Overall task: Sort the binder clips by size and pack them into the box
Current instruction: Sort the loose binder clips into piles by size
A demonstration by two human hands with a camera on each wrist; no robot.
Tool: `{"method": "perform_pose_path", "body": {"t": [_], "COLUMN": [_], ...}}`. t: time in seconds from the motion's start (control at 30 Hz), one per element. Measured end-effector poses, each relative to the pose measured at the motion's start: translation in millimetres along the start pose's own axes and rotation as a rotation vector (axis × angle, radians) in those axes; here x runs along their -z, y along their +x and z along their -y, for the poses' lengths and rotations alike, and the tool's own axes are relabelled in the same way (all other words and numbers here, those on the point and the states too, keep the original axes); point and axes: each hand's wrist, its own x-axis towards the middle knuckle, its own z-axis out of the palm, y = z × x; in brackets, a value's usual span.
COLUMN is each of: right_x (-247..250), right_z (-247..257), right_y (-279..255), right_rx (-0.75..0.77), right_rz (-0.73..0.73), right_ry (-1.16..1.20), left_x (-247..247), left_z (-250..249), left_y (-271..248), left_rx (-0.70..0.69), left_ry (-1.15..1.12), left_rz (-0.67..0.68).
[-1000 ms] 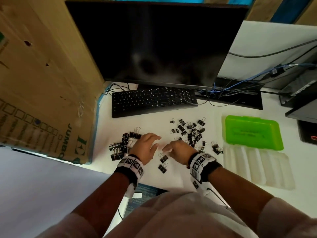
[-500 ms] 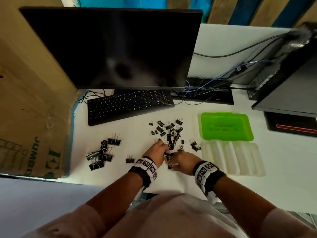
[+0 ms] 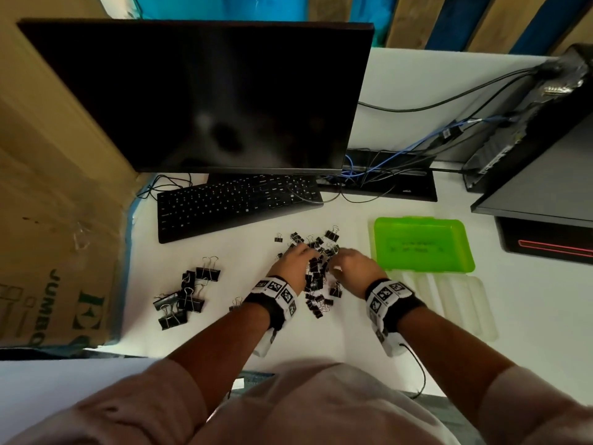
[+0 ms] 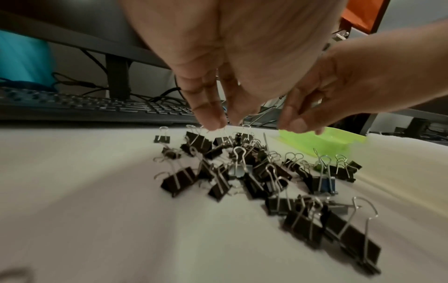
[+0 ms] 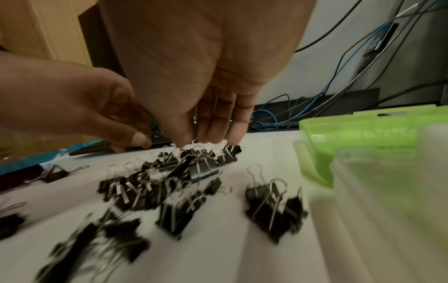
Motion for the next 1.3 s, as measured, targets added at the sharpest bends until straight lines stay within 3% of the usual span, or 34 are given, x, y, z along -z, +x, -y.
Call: {"method": "perform_pose_path", "body": {"t": [0.13, 0.4, 0.53, 0.63, 0.8, 0.87, 1.0, 1.13, 1.3], "right_x": [7.0, 2.1, 9.8, 18.2, 21.6, 19.3, 22.2, 34.2, 35.1], "right_z": [-7.0, -5.5, -25.0, -47.0, -56.1, -53.1, -53.2, -53.4, -44.2], "right_y": [21.0, 33.6, 36.2, 41.8, 55.9, 62.0, 73.8, 84.8, 91.4], "right_rx": [-0.04, -0.084, -0.175, -0.264, -0.26, -0.222, -0.241, -0.262, -0.122], "right_rz": [0.022, 0.072, 0.095, 0.085, 0.113, 0.128, 0.112, 0.097, 0.139], "right_ry": [0.045, 0.058, 0.206, 0.19, 0.089, 0.035, 0.038, 0.055, 0.007], "left_x": [-3.9, -16.6, -15.0, -16.4, -9.3, 2.4, 22.2, 25.5, 6.5], "left_z": [-10.7, -10.0, -10.5, -9.4, -10.8, -16.1, -7.0, 5.6, -1.2], "left_y": [10.5, 26.4, 33.5, 34.8, 41.0, 44.4, 60.2, 79.5, 91.5], "left_rx": [-0.049, -0.045, -0.1, -0.161, -0.156, -0.095, 0.155, 0.251, 0.255], "left_ry": [0.118, 0.141, 0.193, 0.252, 0.119, -0.053, -0.284, -0.185, 0.002], "left_rz": [0.112, 0.045, 0.03, 0.087, 0.14, 0.096, -0.078, -0.018, 0.077]}}
